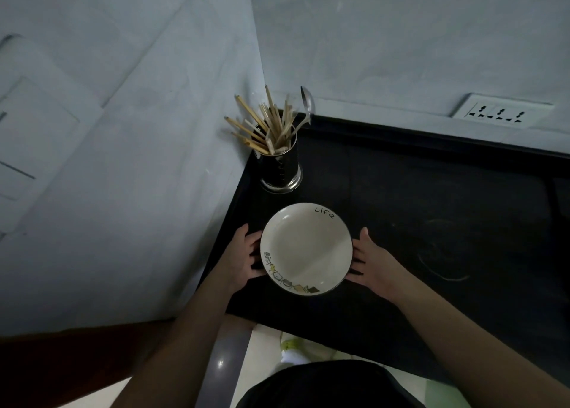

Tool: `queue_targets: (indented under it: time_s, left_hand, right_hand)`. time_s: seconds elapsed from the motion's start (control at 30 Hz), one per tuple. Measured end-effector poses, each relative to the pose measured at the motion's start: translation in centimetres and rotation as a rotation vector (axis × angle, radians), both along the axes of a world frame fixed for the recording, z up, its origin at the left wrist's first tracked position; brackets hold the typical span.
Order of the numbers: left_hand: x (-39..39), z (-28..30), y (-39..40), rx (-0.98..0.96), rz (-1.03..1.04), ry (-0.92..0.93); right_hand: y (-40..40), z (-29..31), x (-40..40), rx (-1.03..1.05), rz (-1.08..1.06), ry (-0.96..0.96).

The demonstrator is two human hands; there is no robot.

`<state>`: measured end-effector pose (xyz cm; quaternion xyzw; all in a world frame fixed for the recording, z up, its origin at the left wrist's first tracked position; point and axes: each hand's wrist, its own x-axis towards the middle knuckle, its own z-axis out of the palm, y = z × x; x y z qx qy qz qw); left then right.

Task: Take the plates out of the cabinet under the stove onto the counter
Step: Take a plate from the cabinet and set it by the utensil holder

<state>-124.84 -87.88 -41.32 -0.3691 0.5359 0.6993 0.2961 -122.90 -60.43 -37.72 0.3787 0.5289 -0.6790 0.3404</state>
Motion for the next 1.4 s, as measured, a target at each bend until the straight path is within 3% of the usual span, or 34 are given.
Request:
queue_targets:
  time_s: [0.57,1.13,1.4]
  left_hand:
    - [-0.8,0.4,0.3,-0.001,-0.002,-0.051]
    - [1.0,1.7,-0.7,0.001,0.084,0.013]
    - [0.9,2.0,-0.1,-0.042,0.089,0.027]
  right_hand:
    - [0.3,0.6,-0.3,0.001,-0.038,-0.008]
    - [1.0,1.8,0.5,0.078,-0.010,0.046]
    - [1.4,1.8,0.7,-0.009,-0.045,0.049]
